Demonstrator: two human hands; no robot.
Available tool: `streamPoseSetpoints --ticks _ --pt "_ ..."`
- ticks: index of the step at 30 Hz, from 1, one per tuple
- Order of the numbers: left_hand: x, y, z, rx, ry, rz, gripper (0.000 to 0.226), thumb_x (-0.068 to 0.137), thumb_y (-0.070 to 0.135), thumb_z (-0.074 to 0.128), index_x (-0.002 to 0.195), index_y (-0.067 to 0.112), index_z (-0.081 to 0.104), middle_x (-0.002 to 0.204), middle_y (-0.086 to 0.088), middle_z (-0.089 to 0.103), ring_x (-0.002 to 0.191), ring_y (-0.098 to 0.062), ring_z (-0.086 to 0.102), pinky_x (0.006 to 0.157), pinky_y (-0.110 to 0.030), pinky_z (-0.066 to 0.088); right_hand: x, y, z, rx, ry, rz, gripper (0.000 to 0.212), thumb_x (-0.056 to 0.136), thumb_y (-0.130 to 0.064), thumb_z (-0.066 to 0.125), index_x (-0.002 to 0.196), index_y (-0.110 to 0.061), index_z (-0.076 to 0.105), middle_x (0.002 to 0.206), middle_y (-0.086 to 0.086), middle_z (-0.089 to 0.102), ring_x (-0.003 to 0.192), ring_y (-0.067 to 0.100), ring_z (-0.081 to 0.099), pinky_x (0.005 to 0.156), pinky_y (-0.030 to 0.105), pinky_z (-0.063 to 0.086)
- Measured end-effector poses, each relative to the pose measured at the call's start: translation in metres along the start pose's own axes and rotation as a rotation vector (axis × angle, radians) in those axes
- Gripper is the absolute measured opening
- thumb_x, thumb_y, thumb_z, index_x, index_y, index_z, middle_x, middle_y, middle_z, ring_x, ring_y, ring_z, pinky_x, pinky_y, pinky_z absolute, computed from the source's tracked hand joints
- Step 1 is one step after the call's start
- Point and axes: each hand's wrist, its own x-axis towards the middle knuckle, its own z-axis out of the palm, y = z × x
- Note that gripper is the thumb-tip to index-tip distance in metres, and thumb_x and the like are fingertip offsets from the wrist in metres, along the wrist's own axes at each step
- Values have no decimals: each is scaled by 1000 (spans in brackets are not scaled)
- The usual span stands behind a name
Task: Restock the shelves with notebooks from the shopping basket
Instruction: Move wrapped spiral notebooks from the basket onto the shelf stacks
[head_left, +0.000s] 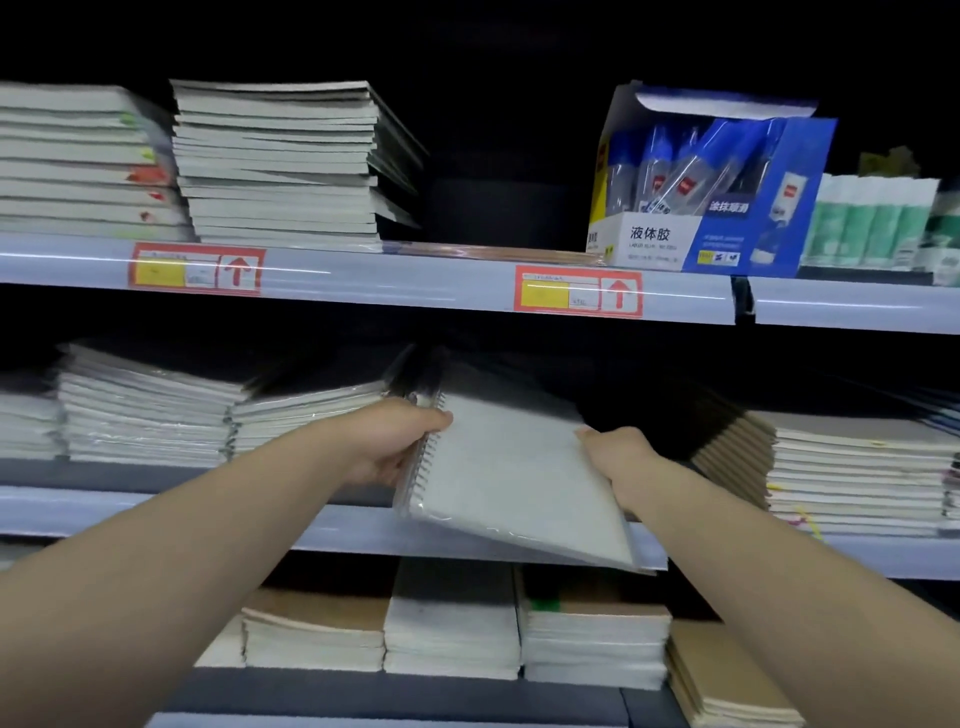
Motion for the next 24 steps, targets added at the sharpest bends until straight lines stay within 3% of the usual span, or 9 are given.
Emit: streamPoseSetpoints --ticks 3,6,8,10,12,15,19,22,24 --pt "2 4 11 -81 153 31 16 96 14 54 87 2 61 62 -10 70 53 -22 67 52 -30 56 13 -3 -1 13 -18 -21 40 95 -31 60 112 5 59 102 19 67 95 35 65 86 42 55" --pt "4 7 17 -126 283 56 14 94 11 55 83 3 57 53 -8 64 44 -21 62 45 -27 53 22 -7 2 -89 8 -106 27 94 -26 60 83 -3 56 73 9 57 68 26 57 62 29 47" --pt "5 10 20 -156 333 52 11 94 10 55 86 3 55 48 -6 62 39 -19 60 39 -25 49 25 -10 5 -153 1 -180 29 95 -24 59 72 -7 52 70 6 51 63 21 51 59 27 43" --pt "6 14 23 -172 365 39 12 95 10 55 85 3 53 46 -7 60 36 -19 59 36 -24 47 20 -10 9 -241 -14 -280 23 95 -31 57 86 -11 64 97 8 57 92 27 56 80 30 46" --pt "7 16 26 -158 385 22 15 95 11 55 81 4 54 54 -9 59 42 -21 58 44 -26 52 9 -8 13 -376 4 -415 22 94 -40 53 95 -21 65 118 6 52 114 28 44 85 31 37" --pt "5 20 29 -136 394 0 19 95 11 54 77 4 53 58 -10 56 36 -18 55 39 -24 49 -12 -5 17 -469 -28 -609 28 91 -52 48 101 -27 57 120 3 48 109 22 36 89 34 37" --pt "1 24 30 -109 390 -33 20 96 10 52 79 1 54 63 -13 57 31 -18 56 31 -23 44 -34 -2 17 -600 -224 -753 66 84 -72 36 131 -27 49 138 0 48 130 23 39 105 41 36" --pt "1 28 29 -111 384 -46 19 97 11 53 81 0 56 50 -12 62 33 -20 58 31 -24 43 -40 2 6 -746 -348 -809 82 81 -79 30 149 -33 27 160 4 18 148 20 12 119 42 16" --pt "1 29 28 -122 378 -44 19 97 10 53 81 -1 55 43 -9 60 33 -20 58 30 -25 43 -40 4 -2 -808 -394 -814 87 81 -80 33 153 -36 11 163 4 2 150 18 0 120 40 8"
